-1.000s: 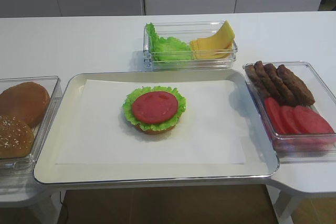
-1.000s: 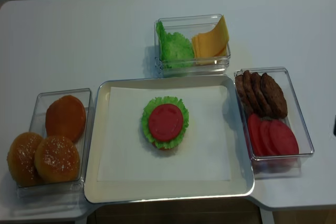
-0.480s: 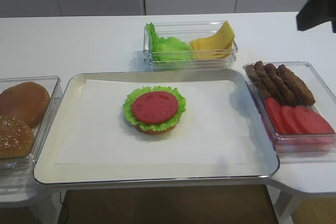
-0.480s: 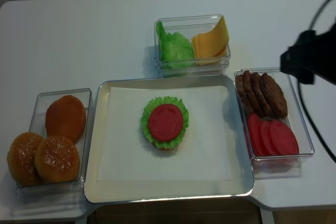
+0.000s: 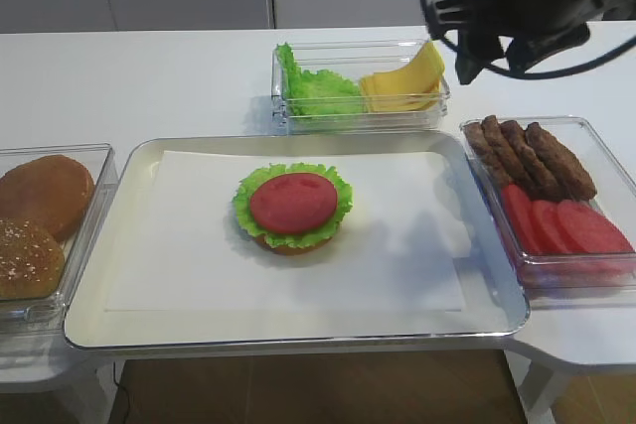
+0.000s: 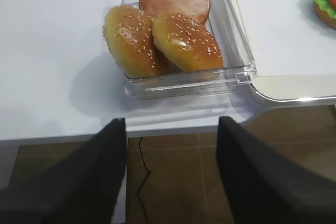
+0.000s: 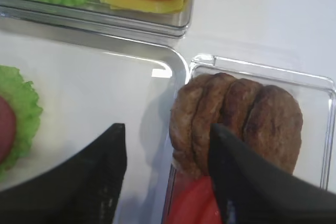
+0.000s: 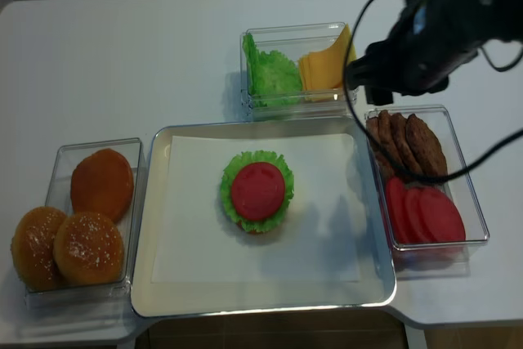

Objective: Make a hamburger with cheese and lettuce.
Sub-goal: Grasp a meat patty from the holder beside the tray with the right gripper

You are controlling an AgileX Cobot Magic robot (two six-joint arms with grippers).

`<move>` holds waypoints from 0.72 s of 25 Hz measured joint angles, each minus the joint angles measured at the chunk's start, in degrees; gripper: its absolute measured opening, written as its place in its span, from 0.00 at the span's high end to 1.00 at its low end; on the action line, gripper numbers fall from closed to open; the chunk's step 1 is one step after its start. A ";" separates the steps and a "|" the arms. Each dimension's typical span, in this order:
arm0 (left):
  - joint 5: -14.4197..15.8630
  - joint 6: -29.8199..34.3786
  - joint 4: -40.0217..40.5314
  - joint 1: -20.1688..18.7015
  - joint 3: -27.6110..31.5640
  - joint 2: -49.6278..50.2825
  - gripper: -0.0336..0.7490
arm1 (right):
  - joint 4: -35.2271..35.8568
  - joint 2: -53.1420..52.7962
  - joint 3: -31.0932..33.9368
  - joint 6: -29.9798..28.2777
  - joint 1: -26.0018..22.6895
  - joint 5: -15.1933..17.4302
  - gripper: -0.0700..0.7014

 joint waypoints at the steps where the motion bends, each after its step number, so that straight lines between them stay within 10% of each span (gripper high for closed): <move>1: 0.00 0.00 0.00 0.00 0.00 0.00 0.44 | -1.62 1.47 -1.26 1.07 0.95 0.92 0.40; 8: 0.00 0.00 0.00 0.00 0.00 0.00 0.44 | -13.27 10.52 -5.34 8.87 5.81 7.14 0.40; 18: 0.00 0.00 0.00 0.00 0.00 0.00 0.44 | -14.90 13.03 -5.80 9.46 6.37 7.14 0.55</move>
